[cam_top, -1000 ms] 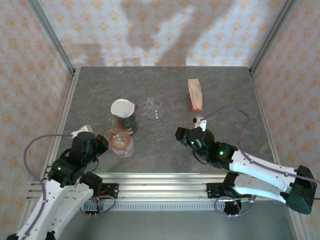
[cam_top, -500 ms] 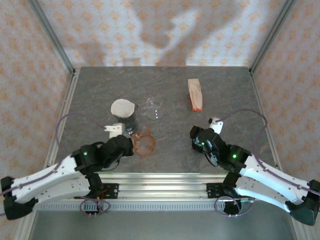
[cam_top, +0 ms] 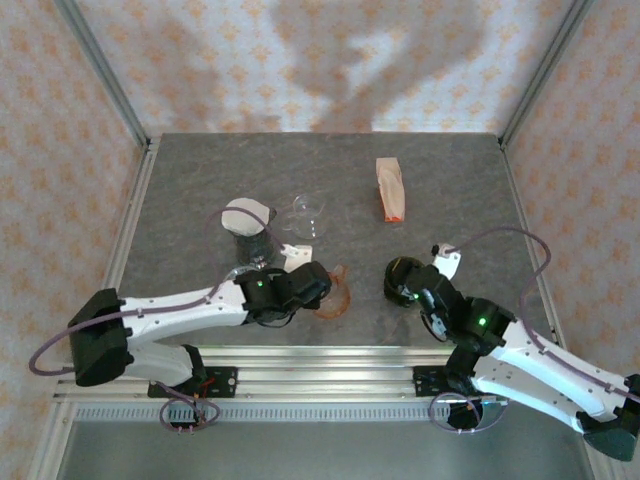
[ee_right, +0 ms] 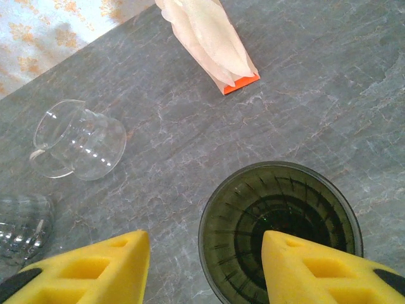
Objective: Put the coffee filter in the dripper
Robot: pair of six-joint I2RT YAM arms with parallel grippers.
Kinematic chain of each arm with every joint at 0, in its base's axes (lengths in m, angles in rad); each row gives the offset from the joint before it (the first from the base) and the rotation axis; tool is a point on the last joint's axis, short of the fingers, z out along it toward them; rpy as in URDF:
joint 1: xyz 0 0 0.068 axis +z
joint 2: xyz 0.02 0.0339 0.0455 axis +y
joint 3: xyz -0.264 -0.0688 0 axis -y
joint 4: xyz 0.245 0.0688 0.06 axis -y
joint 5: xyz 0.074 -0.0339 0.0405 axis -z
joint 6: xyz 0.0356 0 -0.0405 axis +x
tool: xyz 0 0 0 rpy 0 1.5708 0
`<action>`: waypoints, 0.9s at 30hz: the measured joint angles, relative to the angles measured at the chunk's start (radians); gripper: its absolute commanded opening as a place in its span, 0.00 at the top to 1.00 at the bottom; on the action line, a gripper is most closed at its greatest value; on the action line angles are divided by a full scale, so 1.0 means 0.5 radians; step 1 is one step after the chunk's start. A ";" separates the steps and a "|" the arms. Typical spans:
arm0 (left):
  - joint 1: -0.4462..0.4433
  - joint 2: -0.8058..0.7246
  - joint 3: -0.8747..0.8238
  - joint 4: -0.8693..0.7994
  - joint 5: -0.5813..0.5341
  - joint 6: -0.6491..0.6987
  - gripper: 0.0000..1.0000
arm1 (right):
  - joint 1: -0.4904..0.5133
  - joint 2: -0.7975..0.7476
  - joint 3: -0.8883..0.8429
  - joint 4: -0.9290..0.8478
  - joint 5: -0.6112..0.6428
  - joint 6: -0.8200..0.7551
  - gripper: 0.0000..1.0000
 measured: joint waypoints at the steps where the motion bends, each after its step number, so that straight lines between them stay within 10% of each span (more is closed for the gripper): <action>1: -0.001 0.026 0.012 0.006 0.011 0.008 1.00 | 0.000 -0.005 -0.004 -0.006 0.000 0.004 0.50; 12: -0.001 0.237 0.067 -0.014 0.009 0.127 1.00 | 0.000 -0.015 -0.049 -0.047 -0.002 0.049 0.48; 27: -0.003 0.246 0.067 -0.002 -0.042 0.177 0.67 | -0.028 -0.014 -0.063 -0.056 -0.063 0.142 0.43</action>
